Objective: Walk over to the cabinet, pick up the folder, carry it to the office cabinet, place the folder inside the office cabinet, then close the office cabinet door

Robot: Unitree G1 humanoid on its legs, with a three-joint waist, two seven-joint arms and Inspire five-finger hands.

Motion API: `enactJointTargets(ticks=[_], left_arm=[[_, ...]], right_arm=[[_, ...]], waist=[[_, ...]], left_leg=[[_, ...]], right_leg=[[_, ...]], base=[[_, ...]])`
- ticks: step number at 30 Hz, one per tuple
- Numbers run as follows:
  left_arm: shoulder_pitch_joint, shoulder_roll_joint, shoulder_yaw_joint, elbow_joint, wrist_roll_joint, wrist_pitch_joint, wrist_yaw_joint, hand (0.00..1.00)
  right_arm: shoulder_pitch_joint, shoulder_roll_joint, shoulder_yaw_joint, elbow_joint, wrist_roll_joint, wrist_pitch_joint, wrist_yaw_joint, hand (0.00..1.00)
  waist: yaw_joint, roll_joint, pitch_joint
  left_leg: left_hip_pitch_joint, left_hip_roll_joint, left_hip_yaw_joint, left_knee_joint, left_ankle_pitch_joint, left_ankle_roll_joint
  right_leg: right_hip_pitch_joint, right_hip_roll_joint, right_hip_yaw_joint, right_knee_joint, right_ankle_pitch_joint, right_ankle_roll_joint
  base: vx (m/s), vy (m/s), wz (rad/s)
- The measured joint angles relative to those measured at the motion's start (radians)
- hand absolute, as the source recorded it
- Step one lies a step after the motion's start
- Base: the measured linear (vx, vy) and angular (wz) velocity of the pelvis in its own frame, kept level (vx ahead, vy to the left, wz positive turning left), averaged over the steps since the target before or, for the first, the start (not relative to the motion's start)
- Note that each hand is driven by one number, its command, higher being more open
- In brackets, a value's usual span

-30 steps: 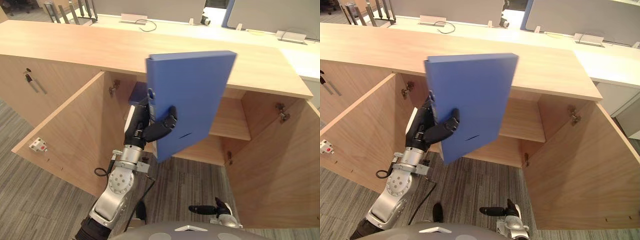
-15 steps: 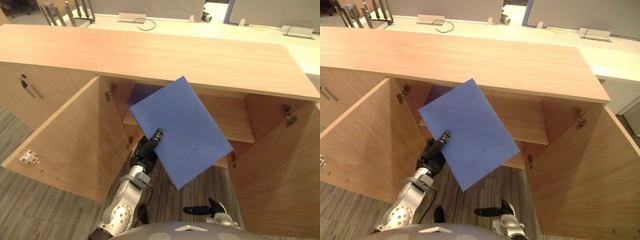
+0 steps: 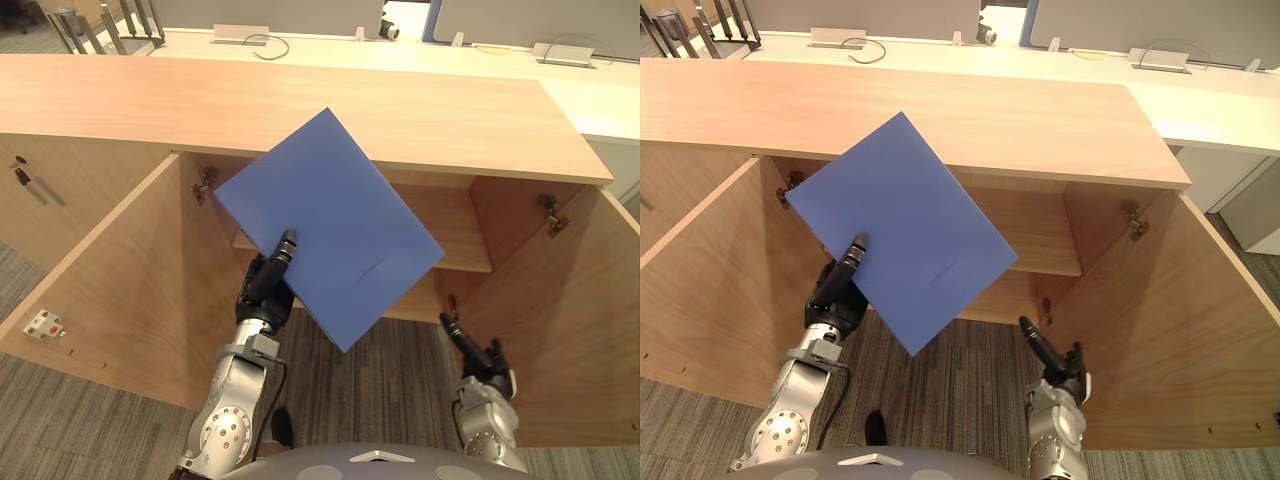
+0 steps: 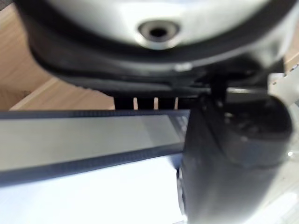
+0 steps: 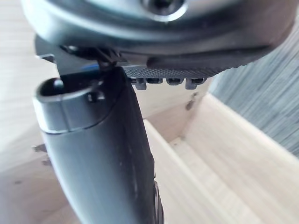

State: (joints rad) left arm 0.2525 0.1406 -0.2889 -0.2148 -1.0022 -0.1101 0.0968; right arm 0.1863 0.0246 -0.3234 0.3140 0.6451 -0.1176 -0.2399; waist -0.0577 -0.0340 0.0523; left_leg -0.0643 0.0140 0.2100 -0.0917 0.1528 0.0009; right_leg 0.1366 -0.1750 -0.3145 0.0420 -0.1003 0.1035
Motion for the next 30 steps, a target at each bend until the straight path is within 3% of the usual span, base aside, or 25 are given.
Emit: enactJointTargets(ticks=[10, 19, 30], left_arm=[[0.033, -0.025, 0.167, -0.111, 0.154, 0.003, -0.041, 0.0], [0.029, -0.014, 0.259, -0.138, 0.229, 0.001, -0.159, 0.0], [-0.012, 0.019, 0.259, -0.191, 0.271, -0.002, -0.283, 0.0]], right_arm=[[-0.045, 0.018, -0.097, -0.176, 0.043, -0.028, -0.011, 1.0], [-0.131, -0.126, -0.009, -0.425, 0.116, -0.027, 0.275, 1.0], [-0.245, -0.23, 0.066, -0.572, 0.051, -0.019, 0.452, 1.0]], waist=[[0.0, 0.024, -0.007], [0.002, 0.028, -0.01], [0.028, 0.039, -0.017]], left_leg=[[-0.015, 0.011, 0.004, 0.001, 0.014, 0.005], [-0.021, 0.004, -0.002, 0.002, 0.025, 0.013], [-0.016, 0.003, -0.015, 0.001, 0.026, 0.012]], right_leg=[[-0.02, 0.006, 0.003, -0.005, 0.0, -0.011], [-0.013, 0.005, 0.003, -0.024, 0.027, 0.005], [-0.011, 0.004, -0.008, -0.011, 0.016, -0.006]], base=[[-0.03, 0.012, -0.02], [0.01, 0.007, 0.0], [-0.03, 0.015, 0.03]])
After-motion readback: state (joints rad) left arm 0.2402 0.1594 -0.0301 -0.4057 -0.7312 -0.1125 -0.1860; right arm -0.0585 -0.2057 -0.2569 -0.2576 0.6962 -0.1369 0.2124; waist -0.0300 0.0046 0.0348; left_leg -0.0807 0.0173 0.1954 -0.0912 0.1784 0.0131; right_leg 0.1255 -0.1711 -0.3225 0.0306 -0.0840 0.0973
